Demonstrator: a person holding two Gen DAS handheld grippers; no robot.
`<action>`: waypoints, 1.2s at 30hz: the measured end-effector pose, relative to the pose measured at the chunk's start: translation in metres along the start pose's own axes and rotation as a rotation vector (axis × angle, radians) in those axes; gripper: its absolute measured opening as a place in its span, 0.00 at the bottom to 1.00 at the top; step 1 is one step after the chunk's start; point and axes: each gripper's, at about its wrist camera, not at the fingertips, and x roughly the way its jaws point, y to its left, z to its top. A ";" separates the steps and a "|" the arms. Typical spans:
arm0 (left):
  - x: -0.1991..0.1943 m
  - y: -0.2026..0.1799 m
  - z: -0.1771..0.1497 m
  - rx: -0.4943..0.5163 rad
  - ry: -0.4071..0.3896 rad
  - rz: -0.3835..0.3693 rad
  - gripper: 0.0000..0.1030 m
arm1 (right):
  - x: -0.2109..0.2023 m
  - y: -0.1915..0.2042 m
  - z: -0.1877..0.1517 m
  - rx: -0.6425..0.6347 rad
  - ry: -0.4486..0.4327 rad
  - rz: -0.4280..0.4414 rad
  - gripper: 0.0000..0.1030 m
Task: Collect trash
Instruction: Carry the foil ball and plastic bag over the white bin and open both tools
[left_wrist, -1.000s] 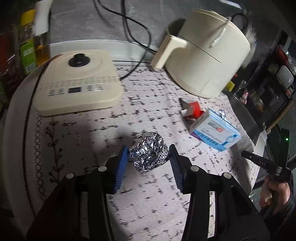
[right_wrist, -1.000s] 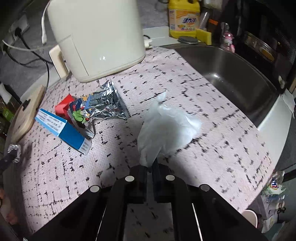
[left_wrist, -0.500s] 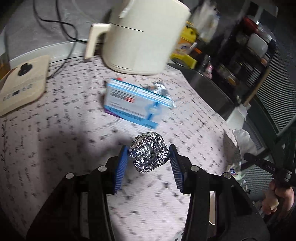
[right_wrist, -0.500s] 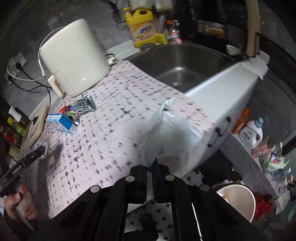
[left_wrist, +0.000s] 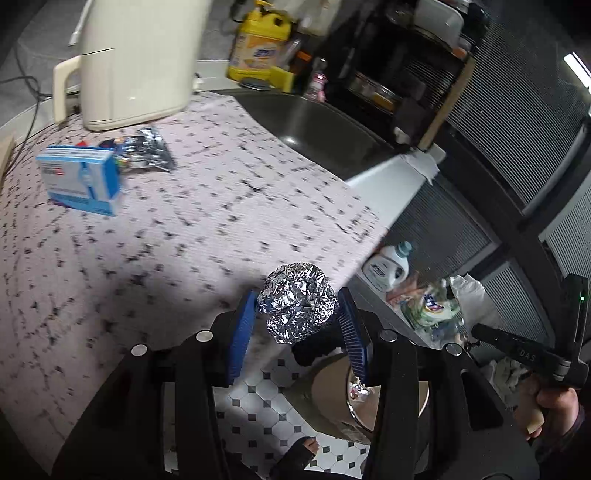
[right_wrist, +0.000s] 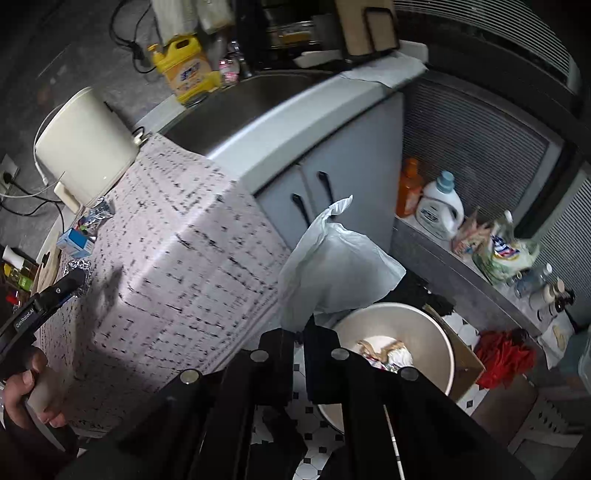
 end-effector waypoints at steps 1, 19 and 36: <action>0.003 -0.009 -0.003 0.009 0.007 -0.005 0.44 | -0.002 -0.009 -0.003 0.009 0.003 -0.002 0.05; 0.042 -0.084 -0.081 -0.015 0.109 -0.013 0.44 | 0.027 -0.095 -0.064 0.001 0.213 0.018 0.47; 0.064 -0.132 -0.102 0.011 0.153 -0.050 0.44 | -0.005 -0.153 -0.066 0.046 0.158 -0.022 0.57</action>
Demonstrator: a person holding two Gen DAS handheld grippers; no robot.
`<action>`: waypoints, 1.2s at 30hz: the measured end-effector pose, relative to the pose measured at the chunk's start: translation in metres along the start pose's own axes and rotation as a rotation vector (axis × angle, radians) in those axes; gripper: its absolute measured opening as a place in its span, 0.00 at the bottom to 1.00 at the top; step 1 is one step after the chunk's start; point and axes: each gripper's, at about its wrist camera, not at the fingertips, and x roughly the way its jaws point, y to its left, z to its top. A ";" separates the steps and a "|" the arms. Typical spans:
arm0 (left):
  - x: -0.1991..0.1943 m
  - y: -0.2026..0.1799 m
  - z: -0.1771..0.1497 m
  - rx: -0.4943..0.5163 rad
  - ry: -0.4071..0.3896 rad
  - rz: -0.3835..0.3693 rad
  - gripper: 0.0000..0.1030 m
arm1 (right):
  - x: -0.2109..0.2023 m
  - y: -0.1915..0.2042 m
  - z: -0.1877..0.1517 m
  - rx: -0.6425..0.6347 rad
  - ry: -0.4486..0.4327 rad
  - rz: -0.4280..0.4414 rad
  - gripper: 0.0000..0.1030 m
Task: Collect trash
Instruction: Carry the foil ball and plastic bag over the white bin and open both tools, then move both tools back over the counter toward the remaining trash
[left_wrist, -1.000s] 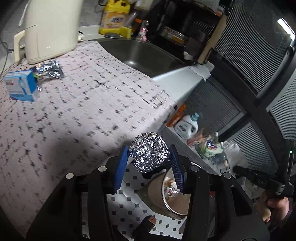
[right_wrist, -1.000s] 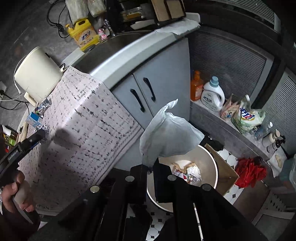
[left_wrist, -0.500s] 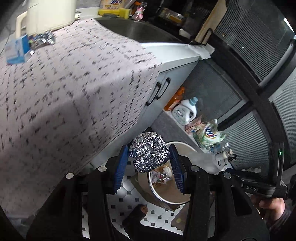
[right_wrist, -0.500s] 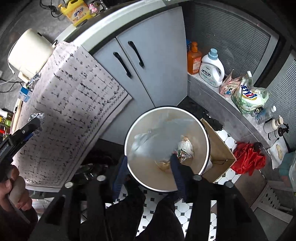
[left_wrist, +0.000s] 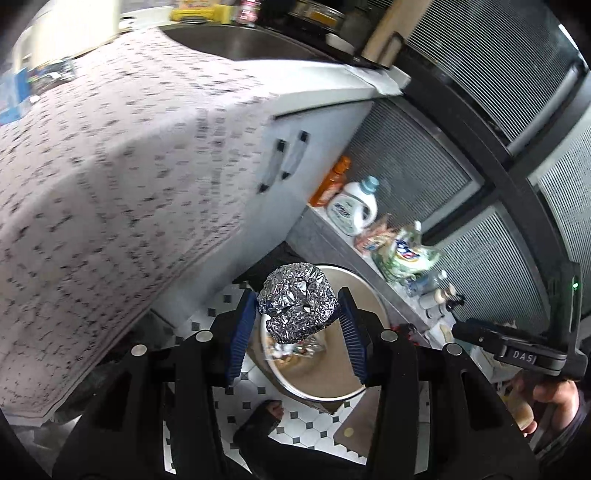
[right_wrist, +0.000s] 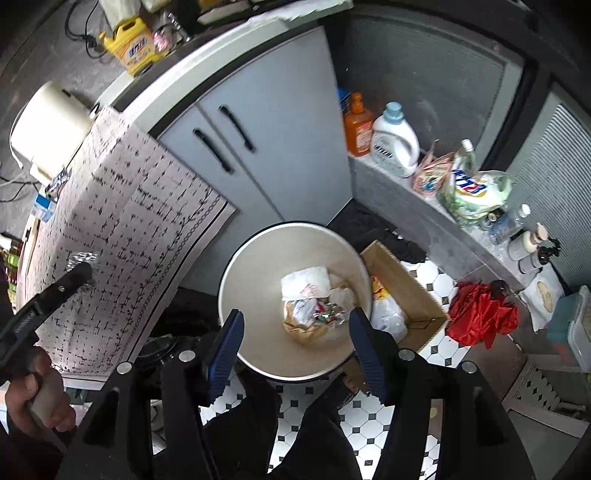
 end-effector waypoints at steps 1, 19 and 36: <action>0.004 -0.007 0.000 0.011 0.007 -0.013 0.44 | -0.004 -0.004 -0.001 0.007 -0.008 -0.004 0.57; 0.009 -0.060 0.007 0.126 0.035 -0.095 0.88 | -0.041 -0.038 -0.017 0.112 -0.087 -0.018 0.60; -0.083 0.060 0.036 -0.034 -0.129 0.095 0.94 | -0.038 0.077 0.029 -0.029 -0.176 0.085 0.82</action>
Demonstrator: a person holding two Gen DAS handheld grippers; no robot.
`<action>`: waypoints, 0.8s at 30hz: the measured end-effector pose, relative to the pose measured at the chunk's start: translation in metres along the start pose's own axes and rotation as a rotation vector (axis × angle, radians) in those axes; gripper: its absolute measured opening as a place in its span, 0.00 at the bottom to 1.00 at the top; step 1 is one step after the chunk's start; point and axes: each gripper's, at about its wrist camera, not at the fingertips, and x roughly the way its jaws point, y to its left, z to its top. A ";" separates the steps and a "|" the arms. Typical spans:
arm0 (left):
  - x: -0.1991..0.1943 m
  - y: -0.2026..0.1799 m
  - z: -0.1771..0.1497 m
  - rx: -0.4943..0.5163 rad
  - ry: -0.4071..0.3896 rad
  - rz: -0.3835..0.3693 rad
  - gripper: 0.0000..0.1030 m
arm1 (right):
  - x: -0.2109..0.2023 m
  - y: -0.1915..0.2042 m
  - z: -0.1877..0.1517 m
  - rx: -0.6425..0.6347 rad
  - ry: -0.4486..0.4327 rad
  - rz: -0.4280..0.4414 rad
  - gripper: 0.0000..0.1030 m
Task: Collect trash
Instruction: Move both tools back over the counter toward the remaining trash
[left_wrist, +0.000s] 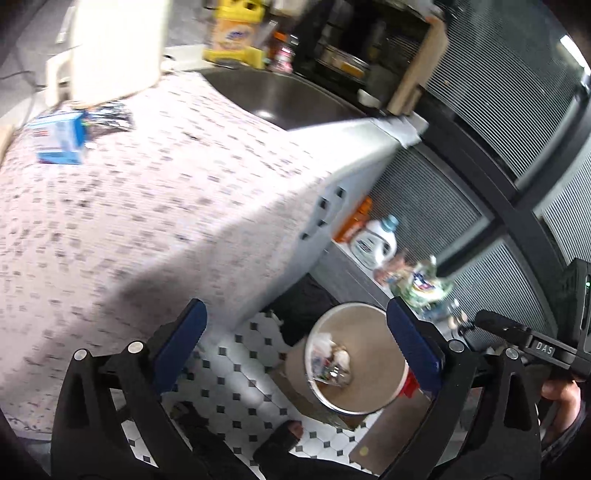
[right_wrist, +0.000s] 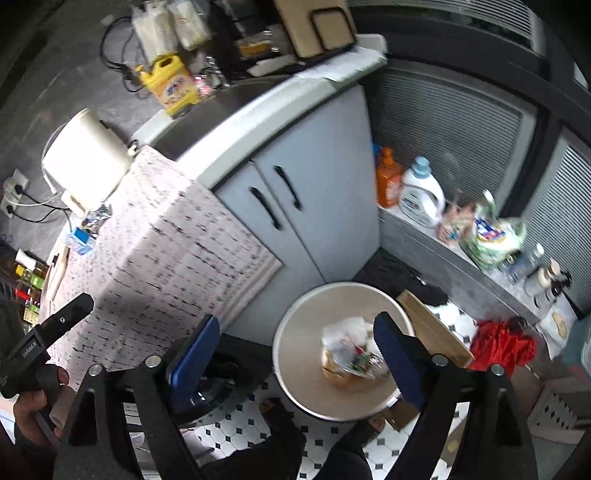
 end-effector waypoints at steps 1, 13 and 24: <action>-0.005 0.010 0.003 -0.011 -0.011 0.012 0.94 | 0.002 0.008 0.003 -0.010 -0.003 0.006 0.82; -0.044 0.123 0.036 -0.134 -0.104 0.098 0.94 | 0.034 0.118 0.029 -0.112 -0.005 0.059 0.82; -0.055 0.216 0.059 -0.201 -0.147 0.089 0.94 | 0.072 0.213 0.044 -0.165 0.000 0.042 0.82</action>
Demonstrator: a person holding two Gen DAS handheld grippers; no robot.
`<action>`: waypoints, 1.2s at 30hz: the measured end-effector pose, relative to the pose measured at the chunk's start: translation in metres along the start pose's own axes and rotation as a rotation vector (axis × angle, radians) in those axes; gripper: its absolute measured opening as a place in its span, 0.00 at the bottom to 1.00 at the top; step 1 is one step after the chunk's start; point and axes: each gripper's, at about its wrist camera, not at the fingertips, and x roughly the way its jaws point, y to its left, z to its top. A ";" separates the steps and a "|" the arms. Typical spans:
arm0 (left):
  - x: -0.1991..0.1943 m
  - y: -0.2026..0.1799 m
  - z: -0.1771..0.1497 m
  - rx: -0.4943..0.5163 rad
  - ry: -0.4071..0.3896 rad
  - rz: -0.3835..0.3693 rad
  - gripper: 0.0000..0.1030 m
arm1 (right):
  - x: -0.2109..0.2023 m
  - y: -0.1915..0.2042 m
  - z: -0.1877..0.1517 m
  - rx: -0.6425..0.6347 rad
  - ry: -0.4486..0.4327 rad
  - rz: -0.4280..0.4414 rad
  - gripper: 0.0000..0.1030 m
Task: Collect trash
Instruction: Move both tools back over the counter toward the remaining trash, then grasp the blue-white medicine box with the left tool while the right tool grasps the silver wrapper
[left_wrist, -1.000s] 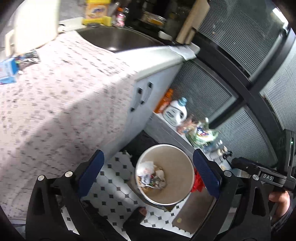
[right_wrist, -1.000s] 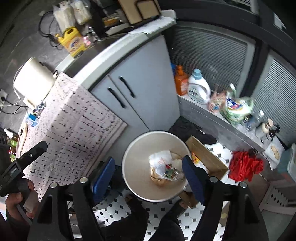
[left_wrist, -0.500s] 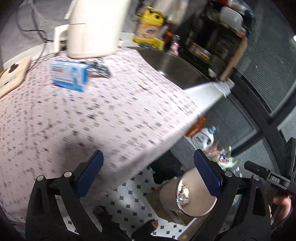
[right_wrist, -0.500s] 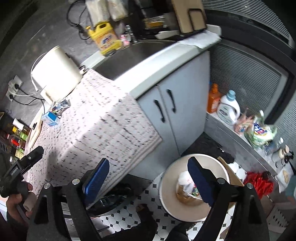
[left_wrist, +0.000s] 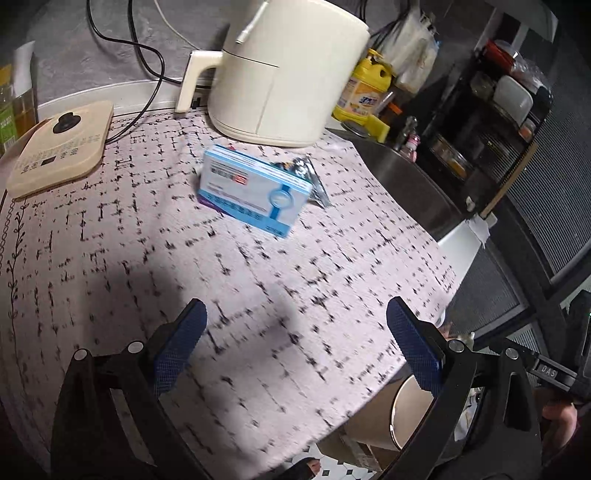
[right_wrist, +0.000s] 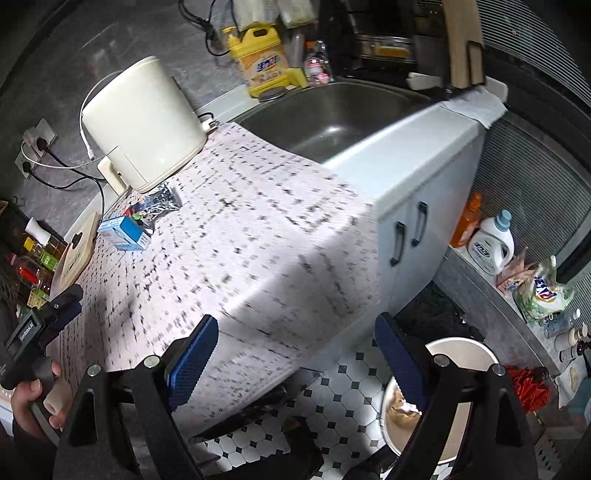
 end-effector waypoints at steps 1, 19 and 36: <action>0.002 0.006 0.004 0.003 0.001 -0.004 0.94 | 0.005 0.009 0.002 -0.002 0.002 -0.005 0.82; 0.060 0.023 0.057 -0.059 0.028 -0.052 0.94 | 0.035 0.048 0.046 -0.020 -0.013 -0.069 0.86; 0.084 -0.002 0.081 -0.344 -0.013 0.193 0.94 | 0.106 0.040 0.149 -0.168 -0.007 0.177 0.87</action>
